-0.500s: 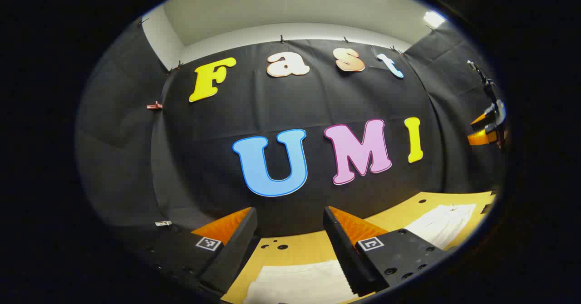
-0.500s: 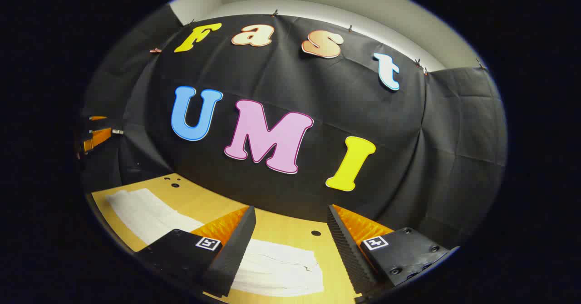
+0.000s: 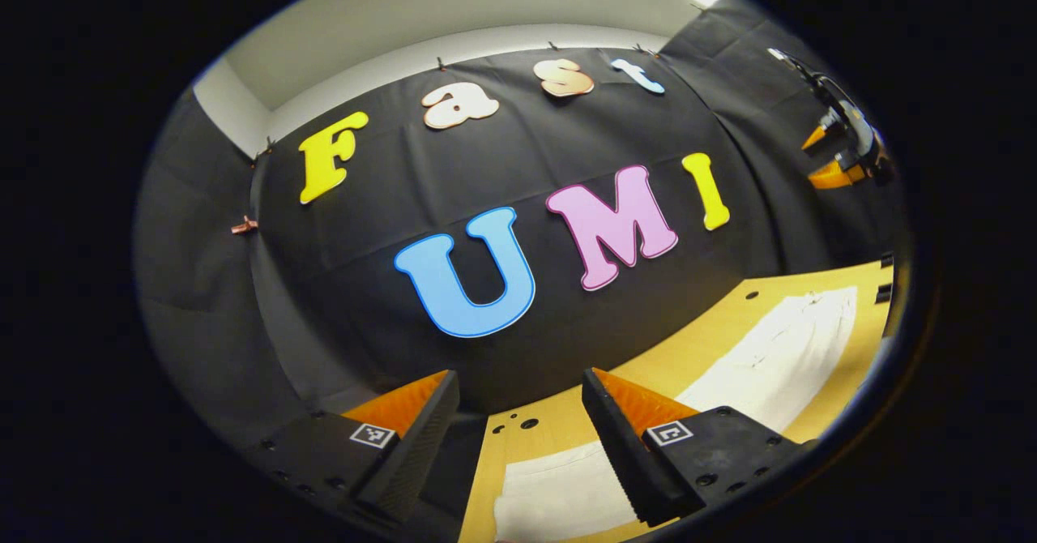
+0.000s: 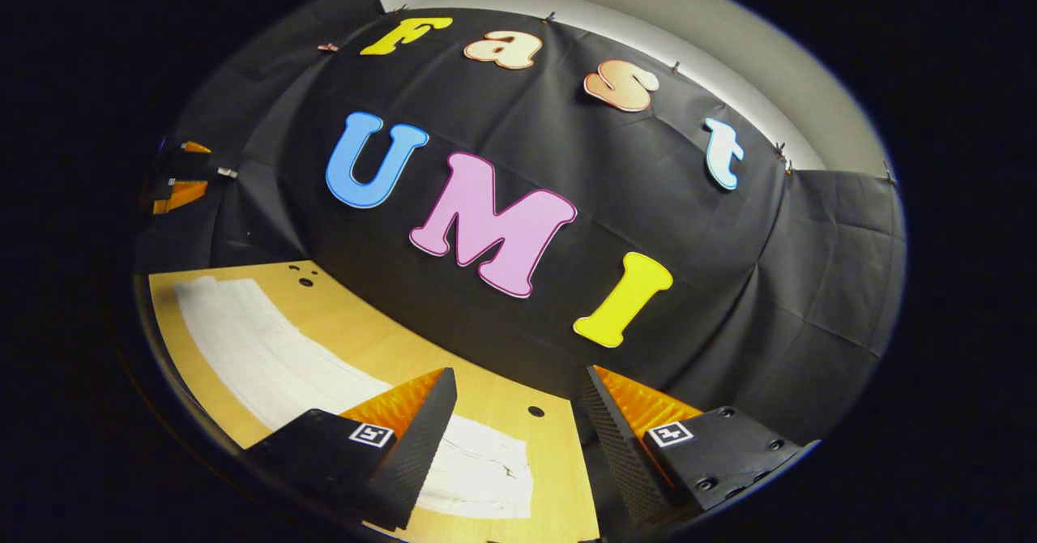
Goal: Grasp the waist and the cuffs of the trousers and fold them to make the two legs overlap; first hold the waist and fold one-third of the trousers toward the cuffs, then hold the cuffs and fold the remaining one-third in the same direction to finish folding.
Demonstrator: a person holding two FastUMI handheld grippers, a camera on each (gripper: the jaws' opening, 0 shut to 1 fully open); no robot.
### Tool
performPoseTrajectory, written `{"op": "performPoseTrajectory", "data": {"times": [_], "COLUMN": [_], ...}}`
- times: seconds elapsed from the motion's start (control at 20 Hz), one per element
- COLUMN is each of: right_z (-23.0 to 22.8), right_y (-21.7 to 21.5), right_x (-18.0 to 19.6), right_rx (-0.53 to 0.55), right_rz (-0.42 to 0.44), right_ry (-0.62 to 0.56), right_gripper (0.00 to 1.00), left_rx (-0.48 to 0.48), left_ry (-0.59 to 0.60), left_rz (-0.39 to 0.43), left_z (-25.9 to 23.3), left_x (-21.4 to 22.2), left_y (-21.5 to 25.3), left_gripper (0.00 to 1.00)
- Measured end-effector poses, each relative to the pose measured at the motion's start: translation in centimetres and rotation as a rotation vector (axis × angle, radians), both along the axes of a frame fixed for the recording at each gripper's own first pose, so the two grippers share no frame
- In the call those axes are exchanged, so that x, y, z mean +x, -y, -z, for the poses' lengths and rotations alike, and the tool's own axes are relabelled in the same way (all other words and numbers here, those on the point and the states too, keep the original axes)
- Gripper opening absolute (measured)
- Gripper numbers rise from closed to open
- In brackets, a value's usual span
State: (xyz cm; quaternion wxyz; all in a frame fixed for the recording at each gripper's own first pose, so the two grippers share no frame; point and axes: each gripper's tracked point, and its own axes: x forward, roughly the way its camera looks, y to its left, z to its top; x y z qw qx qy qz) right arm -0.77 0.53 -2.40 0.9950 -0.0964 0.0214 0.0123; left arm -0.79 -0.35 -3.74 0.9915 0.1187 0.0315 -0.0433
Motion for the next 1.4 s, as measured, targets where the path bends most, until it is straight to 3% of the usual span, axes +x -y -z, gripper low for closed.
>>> {"op": "performPoseTrajectory", "data": {"times": [0.25,0.6,0.85,1.0,1.25,1.4], "right_z": [2.7,9.5,15.2,19.3,21.8,22.5], "right_y": [-0.5,-2.6,-2.1,-0.7,-0.3,-0.3], "right_x": [-0.7,-2.9,-3.6,-4.2,-5.0,-5.6], "right_rx": [-0.138,-0.361,-0.431,-0.478,-0.479,-0.479], "right_rz": [-0.045,-0.187,-0.225,-0.238,-0.236,-0.235], "right_ry": [-0.052,-0.161,-0.260,-0.347,-0.425,-0.447], "right_gripper": [0.97,0.97,0.98,0.97,0.98,0.98], "left_rx": [0.142,0.342,0.477,0.550,0.665,0.734], "left_ry": [-0.044,-0.161,-0.294,-0.424,-0.579,-0.612], "left_rz": [0.098,0.239,0.348,0.475,0.580,0.623], "left_z": [3.3,11.4,19.4,25.6,33.2,35.5], "left_x": [-0.8,-2.4,-4.1,-5.4,-6.3,-6.1], "left_y": [1.8,2.7,2.3,2.5,0.7,-0.1], "left_gripper": [0.97,0.96,0.97,0.97,0.97,0.97]}}
